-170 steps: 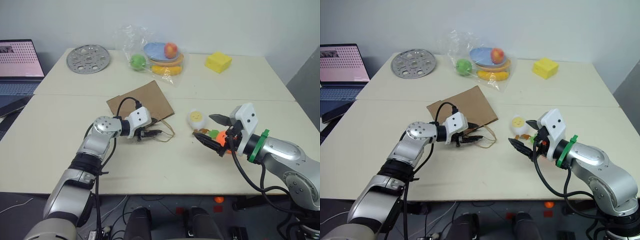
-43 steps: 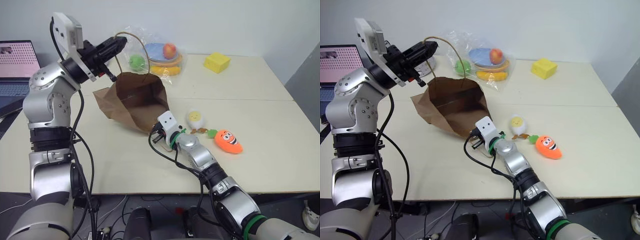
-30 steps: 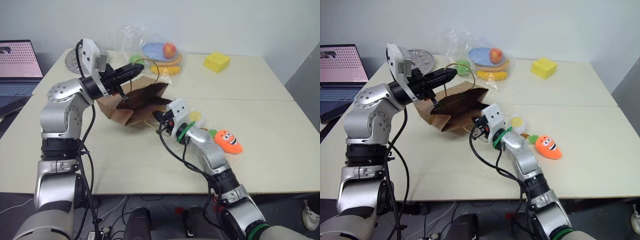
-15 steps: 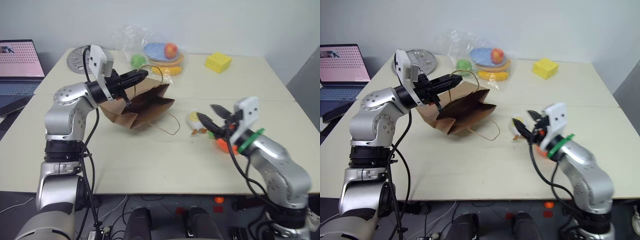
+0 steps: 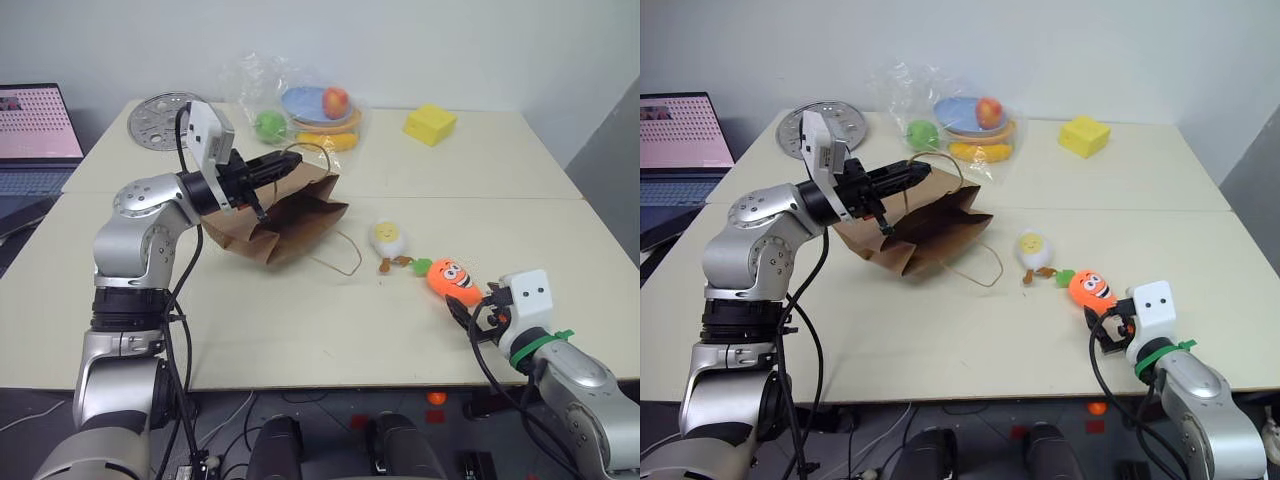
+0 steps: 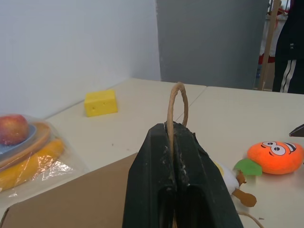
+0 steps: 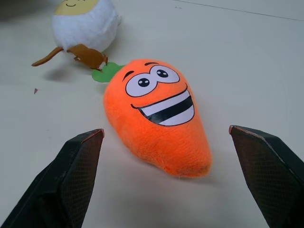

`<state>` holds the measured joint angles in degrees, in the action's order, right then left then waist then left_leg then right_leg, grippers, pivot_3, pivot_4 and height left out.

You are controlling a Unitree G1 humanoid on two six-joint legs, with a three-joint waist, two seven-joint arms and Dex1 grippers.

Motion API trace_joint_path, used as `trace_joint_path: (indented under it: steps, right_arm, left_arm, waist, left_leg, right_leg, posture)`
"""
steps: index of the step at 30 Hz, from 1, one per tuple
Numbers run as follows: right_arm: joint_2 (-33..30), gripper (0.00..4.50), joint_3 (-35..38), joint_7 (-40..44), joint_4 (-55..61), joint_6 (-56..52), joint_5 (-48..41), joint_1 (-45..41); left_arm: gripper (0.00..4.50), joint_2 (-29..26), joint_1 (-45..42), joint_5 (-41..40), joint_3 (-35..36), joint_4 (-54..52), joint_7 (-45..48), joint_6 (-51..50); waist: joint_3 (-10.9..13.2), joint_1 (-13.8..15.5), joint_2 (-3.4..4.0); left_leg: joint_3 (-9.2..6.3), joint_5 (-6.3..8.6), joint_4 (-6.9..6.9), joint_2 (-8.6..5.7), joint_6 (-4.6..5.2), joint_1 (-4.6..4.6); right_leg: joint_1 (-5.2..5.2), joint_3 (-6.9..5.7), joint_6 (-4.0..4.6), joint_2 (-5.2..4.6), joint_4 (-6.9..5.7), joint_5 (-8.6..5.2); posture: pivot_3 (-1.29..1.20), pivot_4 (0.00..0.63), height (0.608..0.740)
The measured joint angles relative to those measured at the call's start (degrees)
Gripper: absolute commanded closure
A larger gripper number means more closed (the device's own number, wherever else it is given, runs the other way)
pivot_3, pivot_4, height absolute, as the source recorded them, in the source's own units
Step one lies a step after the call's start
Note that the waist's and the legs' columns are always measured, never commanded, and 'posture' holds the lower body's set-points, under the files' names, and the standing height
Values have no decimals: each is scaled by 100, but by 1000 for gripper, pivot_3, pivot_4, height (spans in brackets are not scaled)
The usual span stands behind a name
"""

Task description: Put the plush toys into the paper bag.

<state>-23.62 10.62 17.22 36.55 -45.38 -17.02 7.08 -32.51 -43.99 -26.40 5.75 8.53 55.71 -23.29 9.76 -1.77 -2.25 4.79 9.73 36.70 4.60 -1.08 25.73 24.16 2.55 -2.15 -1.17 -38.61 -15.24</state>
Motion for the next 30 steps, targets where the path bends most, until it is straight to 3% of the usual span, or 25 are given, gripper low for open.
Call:
trace_joint_path:
  steps: [6,7,10,20,23,27,30]
  right_arm:
    - [-246,65,-115,340,-847,443,60,-263]
    - [-276,227,-119,399,-940,500,58,-290]
    - [-298,964,-118,482,-1138,652,58,-333]
    - [-274,4420,-92,701,-1316,868,-137,-457]
    - [-231,4469,56,829,-1204,640,-576,-720]
    - [-937,4469,84,1369,-559,94,-1302,-1573]
    - [-1031,4469,-122,1470,-249,-272,-1712,-2266]
  left_arm:
    - [4500,-4,56,-24,22,-164,-15,-30]
    - [4500,-10,60,-25,27,-174,-20,-39]
    - [4500,-50,79,-29,34,-229,-31,-63]
    - [4500,-91,140,-43,77,-370,-122,-128]
    - [4500,-113,138,-43,77,-368,-112,-123]
    - [4500,-126,115,-38,76,-324,-101,-106]
    - [4500,-122,67,-35,68,-298,-82,-98]
  waist:
    - [0,10,-1]
    - [0,11,-1]
    - [0,11,-1]
    - [0,11,-1]
    - [1,8,0]
    - [7,1,6]
    - [6,11,4]
  left_leg:
    - [0,0,-3,-1,0,1]
    - [0,0,-6,-1,0,2]
    - [-2,0,-11,-1,0,1]
    - [-2,0,-11,-1,0,0]
    - [-1,0,-10,-1,0,0]
    - [-1,0,-6,0,1,0]
    - [-9,0,-10,3,1,0]
  right_leg:
    - [0,-1,5,-2,4,1]
    - [1,-1,6,-1,4,0]
    - [2,-3,2,1,4,0]
    - [1,-2,-1,2,3,0]
    - [0,0,-1,1,2,1]
    - [0,-1,-2,2,2,2]
    - [0,-8,0,6,0,1]
  posture:
    - [0,150,740]
    - [0,150,740]
    - [0,150,740]
    - [0,150,740]
    - [0,150,740]
    - [0,150,740]
    - [0,150,740]
